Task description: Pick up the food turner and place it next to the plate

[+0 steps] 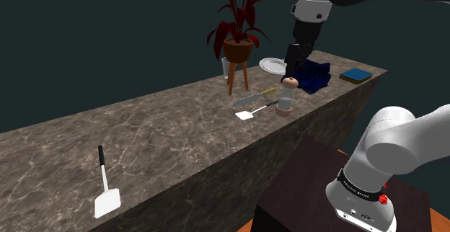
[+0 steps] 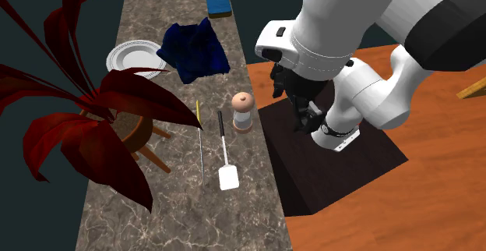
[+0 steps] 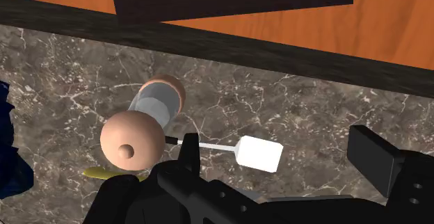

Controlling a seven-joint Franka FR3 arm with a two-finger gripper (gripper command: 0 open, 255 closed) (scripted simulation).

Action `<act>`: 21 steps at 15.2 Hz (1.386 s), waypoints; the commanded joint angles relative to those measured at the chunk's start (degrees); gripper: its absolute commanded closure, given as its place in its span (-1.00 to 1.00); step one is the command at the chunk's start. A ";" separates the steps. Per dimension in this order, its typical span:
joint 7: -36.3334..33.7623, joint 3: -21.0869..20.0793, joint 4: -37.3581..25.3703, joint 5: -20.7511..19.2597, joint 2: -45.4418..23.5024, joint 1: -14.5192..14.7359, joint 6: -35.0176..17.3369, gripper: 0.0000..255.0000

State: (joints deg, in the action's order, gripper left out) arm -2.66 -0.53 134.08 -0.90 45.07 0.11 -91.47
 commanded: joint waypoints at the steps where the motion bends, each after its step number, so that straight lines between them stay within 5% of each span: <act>1: 0.00 0.00 0.00 0.00 0.00 0.00 0.00 -1.00; 13: 44.09 16.38 6.83 -9.89 -14.15 8.98 -19.43 -1.00; 21: 73.22 24.53 4.26 -10.18 -31.05 15.53 -33.11 -1.00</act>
State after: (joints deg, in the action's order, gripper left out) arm 66.01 22.90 139.12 -11.44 16.77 14.80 -122.64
